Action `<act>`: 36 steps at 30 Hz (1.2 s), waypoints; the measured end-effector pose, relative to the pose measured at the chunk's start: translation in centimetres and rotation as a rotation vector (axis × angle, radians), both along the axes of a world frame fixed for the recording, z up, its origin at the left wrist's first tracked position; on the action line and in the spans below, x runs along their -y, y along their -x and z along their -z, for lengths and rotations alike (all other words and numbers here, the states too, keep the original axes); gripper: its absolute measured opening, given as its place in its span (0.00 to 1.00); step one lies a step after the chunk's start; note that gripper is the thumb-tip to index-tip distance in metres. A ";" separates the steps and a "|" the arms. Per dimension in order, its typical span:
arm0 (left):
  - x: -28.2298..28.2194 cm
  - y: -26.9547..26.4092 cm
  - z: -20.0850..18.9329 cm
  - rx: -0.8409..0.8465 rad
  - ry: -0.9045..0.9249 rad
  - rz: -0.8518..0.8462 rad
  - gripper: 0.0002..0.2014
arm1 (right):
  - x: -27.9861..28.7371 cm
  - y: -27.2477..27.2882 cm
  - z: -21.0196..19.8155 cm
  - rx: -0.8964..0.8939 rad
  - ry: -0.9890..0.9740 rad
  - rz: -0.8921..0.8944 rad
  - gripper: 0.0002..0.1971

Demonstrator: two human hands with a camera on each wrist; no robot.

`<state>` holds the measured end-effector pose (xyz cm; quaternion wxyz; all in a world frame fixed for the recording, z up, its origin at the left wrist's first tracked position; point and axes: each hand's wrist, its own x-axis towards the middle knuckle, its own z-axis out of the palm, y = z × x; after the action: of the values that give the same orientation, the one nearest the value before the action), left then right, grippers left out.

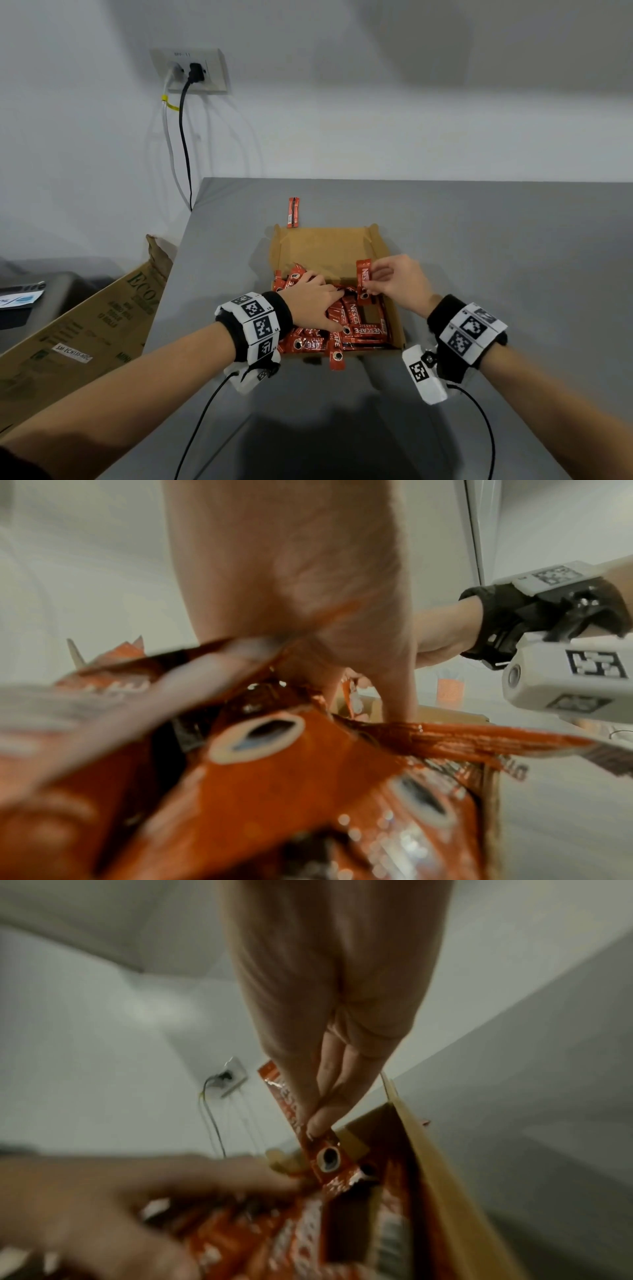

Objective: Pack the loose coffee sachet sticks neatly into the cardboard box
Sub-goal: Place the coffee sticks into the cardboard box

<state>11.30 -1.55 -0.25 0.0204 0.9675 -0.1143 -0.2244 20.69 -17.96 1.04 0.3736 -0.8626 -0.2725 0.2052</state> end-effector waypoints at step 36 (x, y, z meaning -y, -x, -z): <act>-0.2 -0.2 -0.7 -0.022 0.049 -0.014 0.36 | 0.4 -0.2 2.0 0.495 0.462 -0.180 0.03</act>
<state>11.45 -1.39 0.45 0.0469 0.9651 -0.1126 -0.2318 20.93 -18.33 -0.92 0.0717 -0.9205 -0.3762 0.0781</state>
